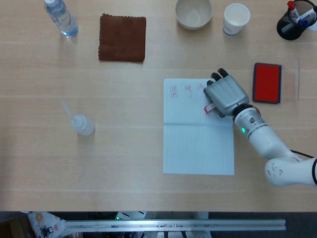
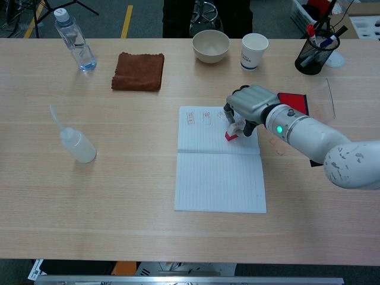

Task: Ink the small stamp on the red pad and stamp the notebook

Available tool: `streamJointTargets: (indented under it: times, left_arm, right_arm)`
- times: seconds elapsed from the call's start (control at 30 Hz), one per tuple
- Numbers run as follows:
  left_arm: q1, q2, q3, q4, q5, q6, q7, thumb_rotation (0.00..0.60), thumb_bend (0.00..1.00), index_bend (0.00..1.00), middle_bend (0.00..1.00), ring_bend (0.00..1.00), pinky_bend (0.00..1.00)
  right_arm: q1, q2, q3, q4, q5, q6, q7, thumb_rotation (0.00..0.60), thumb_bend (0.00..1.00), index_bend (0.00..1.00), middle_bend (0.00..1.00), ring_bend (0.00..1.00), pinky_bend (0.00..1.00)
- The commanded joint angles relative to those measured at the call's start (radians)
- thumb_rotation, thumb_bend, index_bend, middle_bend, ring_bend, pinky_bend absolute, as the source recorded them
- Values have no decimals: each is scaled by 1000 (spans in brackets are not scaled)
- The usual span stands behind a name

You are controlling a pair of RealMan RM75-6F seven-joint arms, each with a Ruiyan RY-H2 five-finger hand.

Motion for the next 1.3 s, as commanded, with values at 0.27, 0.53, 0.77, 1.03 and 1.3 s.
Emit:
streamJointTargets:
  times: [0.27, 0.53, 0.77, 1.03, 1.3]
  left_arm:
    - [3, 5, -1, -3, 4, 7, -5, 600, 340, 160, 108, 107, 86]
    - [2, 13, 2, -23, 18, 12, 7, 600, 340, 159, 108, 107, 86]
    - [1, 13, 6, -34, 28, 10, 24, 600, 340, 159, 108, 107, 86]
    - [-3, 10, 10, -40, 31, 1, 35, 600, 340, 159, 108, 107, 86]
    - [-1, 9, 13, -34, 31, 1, 28, 600, 340, 159, 108, 107, 86]
  right_arm:
    - [-13, 54, 20, -72, -21, 22, 43, 600, 302, 643, 388, 161, 115]
    - [-47, 172, 20, -186, -55, 62, 84, 600, 302, 643, 388, 161, 115]
    - [-91, 280, -11, -270, -106, 73, 136, 600, 302, 643, 388, 161, 115]
    - [-144, 332, -83, -294, -213, 65, 182, 600, 302, 643, 388, 161, 115]
    - [-184, 316, -122, -246, -265, 56, 207, 600, 302, 643, 388, 161, 115]
